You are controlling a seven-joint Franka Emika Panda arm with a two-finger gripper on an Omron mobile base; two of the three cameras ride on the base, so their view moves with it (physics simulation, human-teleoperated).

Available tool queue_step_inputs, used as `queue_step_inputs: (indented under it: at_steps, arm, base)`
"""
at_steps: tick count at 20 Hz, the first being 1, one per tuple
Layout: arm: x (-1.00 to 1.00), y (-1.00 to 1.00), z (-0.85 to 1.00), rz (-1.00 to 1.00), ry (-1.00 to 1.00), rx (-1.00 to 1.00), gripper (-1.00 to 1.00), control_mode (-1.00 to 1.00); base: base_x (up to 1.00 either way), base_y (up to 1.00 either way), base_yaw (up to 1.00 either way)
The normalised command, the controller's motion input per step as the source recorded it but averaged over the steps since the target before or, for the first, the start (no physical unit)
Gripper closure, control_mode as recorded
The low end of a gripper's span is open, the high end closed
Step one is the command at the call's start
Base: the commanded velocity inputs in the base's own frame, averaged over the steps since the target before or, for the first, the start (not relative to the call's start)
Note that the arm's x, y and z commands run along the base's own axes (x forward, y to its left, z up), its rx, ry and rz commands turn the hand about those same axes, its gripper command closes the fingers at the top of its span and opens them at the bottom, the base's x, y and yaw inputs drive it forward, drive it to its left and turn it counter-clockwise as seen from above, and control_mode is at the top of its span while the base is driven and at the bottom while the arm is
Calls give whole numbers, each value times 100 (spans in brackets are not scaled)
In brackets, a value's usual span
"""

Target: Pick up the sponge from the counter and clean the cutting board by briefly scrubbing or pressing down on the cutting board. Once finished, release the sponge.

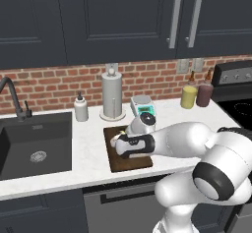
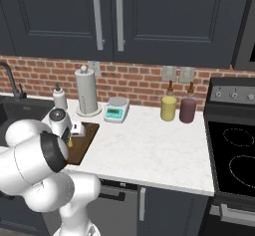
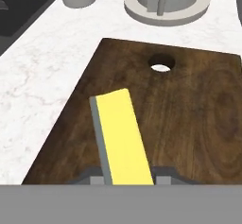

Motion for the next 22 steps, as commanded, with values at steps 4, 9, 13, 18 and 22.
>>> queue_step_inputs:
  at_steps: [4, 9, 13, 18, 22]
  arm:
    - [7, 36, -18, 0, 1, 0, 100, -100]
    - [1, 12, -1, 0, 1, 0, 100, -100]
    - [0, 4, 0, 0, 6, 0, 100, -100]
    - [7, -1, 0, 0, 4, 0, 100, -100]
    - [41, -23, 0, 0, 0, 0, 100, -100]
  base:
    - [0, 0, 0]
    - [0, 0, 0]
    - [0, 0, 0]
    - [0, 0, 0]
    - [0, 0, 0]
